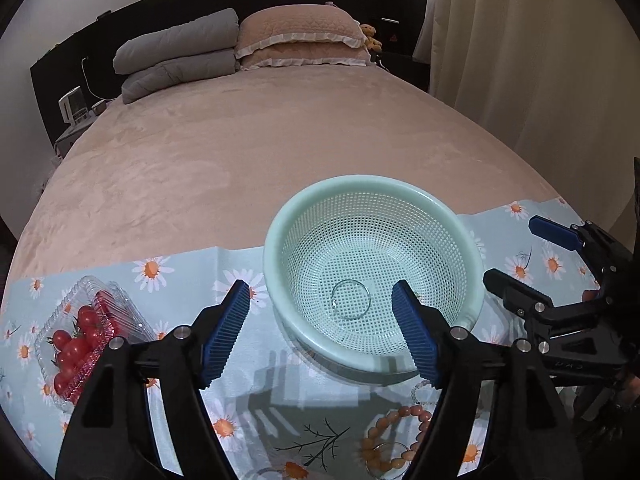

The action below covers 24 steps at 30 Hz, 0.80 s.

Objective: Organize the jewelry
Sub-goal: 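Open the left gripper over the basket while the right gripper releases the charm, then move both tools back toward the bead bracelets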

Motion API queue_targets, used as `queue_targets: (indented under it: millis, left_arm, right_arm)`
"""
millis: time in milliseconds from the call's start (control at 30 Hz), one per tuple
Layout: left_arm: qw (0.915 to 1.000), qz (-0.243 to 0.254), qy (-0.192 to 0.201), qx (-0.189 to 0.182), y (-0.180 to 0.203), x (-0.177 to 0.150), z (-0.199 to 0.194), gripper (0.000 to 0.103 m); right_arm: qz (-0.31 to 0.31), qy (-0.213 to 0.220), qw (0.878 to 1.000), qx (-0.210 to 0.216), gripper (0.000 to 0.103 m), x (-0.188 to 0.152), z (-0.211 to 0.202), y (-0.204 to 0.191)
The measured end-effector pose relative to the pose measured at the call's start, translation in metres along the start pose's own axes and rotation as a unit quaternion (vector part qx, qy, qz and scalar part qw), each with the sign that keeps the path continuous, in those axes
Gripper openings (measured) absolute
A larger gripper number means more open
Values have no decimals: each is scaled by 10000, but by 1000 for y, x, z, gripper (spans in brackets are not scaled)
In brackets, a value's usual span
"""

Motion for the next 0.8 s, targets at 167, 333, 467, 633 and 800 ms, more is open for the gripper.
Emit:
queue_targets:
  millis: [167,333,467,633,800]
  left_arm:
    - [9999,11,-125,59,-5,-9,0,74]
    - [9995,222,-199,48,0,-25,-4,74]
    - [9989,372,-263,-68,4,-38,-8,74]
    - [9979,490,-410,-100,5,-56,-6,74]
    - [9967,503,-627,-60,3,-73,4,74]
  right_arm:
    - [76,17,10000,-40,85,-4,-11,4]
    - [65,2,10000,-61,85,-8,-20,4]
    - [57,-27,10000,-69,85,-15,-27,3]
    - [34,-101,9999,-47,85,-28,-33,0]
    - [16,-244,9997,-36,85,-44,-33,-4]
Point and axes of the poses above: each gripper's, at about its wrist camera, not at the fingertips, and z roughly the way its jaws point, y to its right, x to its top, the point moved 3 cm from there along z, roughly the way its jaws point, and after that the axes turned 14 degrees about -z, right-handed, at the moved point
